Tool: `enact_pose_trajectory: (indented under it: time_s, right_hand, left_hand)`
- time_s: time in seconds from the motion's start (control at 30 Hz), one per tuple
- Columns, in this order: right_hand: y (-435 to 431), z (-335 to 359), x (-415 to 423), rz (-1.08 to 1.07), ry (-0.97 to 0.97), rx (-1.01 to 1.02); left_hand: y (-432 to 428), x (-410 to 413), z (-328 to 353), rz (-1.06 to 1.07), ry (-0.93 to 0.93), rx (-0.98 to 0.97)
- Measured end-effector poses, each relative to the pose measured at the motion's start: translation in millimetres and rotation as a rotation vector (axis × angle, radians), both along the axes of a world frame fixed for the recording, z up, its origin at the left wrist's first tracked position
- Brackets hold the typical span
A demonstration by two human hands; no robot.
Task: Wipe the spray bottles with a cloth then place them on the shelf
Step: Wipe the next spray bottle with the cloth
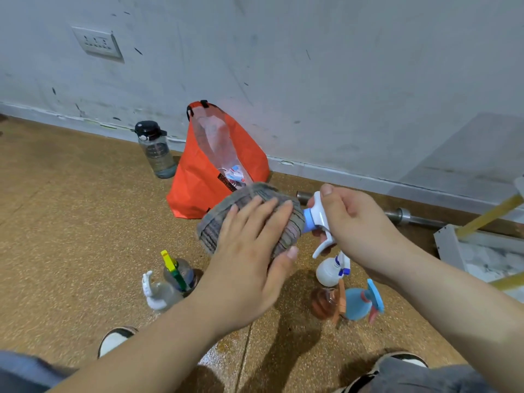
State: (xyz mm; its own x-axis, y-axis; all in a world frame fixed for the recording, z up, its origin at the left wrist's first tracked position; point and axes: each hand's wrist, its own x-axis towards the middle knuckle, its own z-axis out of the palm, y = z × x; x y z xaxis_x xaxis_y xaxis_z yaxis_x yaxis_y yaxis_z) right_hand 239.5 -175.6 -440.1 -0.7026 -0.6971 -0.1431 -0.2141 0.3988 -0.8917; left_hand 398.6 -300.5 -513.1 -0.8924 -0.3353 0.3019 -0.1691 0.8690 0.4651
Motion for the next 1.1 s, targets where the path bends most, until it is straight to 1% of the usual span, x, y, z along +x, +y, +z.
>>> enact_pose_trajectory:
  time_s: [0.03, 0.1, 0.13, 0.17, 0.2, 0.27, 0.3, 0.33, 0.37, 0.4, 0.47, 0.63, 0.7, 0.77, 0.83, 0.87, 0.93, 1.0, 1.03, 1.1]
  right_hand:
    - [-0.7, 0.0, 1.6, 0.011, 0.004, 0.000]
    - [-1.3, -0.2, 1.9, 0.017, -0.001, -0.003]
    - [-1.1, -0.8, 0.4, 0.009, -0.001, -0.002]
    - [-0.5, -1.3, -2.5, -0.002, 0.005, 0.001]
    - [0.0, -2.2, -5.6, -0.020, 0.007, 0.002]
    - [1.6, -4.7, -11.7, -0.064, -0.017, -0.022]
    - [2.4, -5.7, -14.0, -0.081, -0.036, -0.036]
    - [2.8, -6.2, -15.7, -0.091, -0.056, -0.044]
    - [3.0, -6.8, -17.1, -0.094, -0.073, -0.046]
    - [2.9, -6.9, -17.7, -0.092, -0.083, -0.045]
    - [2.2, -7.1, -17.6, -0.074, -0.078, -0.039]
    - [2.1, -5.0, -11.5, -0.064, -0.094, -0.061]
    - [1.5, -3.7, -9.9, -0.086, -0.152, -0.092]
    - [0.1, -2.8, -10.5, -0.103, -0.254, -0.128]
    - [-0.6, -1.8, -11.5, -0.085, -0.320, -0.113]
    - [-0.4, -1.3, -10.8, -0.063, -0.319, -0.091]
    - [1.7, -1.4, -7.5, -0.005, -0.236, -0.045]
    - [3.3, 0.9, -2.2, 0.053, -0.041, -0.001]
    - [3.6, 3.7, 0.9, 0.080, 0.060, 0.002]
    - [3.6, 8.1, 6.0, 0.107, 0.158, -0.011]
  left_hand:
    - [-4.7, -0.5, 1.3, -0.046, 0.016, -0.007]
    - [-16.0, 0.0, -0.5, -0.063, 0.065, 0.013]
    - [-22.7, 0.6, -5.0, -0.016, 0.087, 0.100]
    - [-28.1, 0.9, -8.5, 0.073, 0.095, 0.294]
    - [-30.7, 0.0, -7.8, 0.203, 0.105, 0.583]
    - [-34.2, -2.5, -7.6, 0.468, 0.111, 1.259]
    - [-34.7, -1.6, -6.9, 0.549, 0.109, 1.478]
    - [-36.0, 0.5, -6.7, 0.596, 0.114, 1.577]
    - [-37.0, 2.2, -5.3, 0.629, 0.140, 1.609]
    - [-38.2, 2.8, -3.9, 0.658, 0.177, 1.619]
    - [-39.2, 1.3, 2.7, 0.647, 0.244, 1.678]
    - [-25.7, -4.0, 15.7, 0.543, 0.222, 1.741]
    - [-23.9, -5.2, 19.0, 0.502, 0.212, 1.745]
    - [-26.7, -5.8, 22.0, 0.480, 0.211, 1.757]
    - [-29.9, -7.0, 21.1, 0.493, 0.245, 1.728]
    - [-31.5, -6.8, 19.6, 0.504, 0.273, 1.701]
    - [-32.3, -6.1, 17.1, 0.540, 0.305, 1.621]
    - [-31.1, -6.3, 14.4, 0.621, 0.303, 1.484]
    - [-29.5, -6.2, 14.0, 0.641, 0.285, 1.349]
    - [-24.0, -4.1, 14.0, 0.553, 0.245, 0.959]
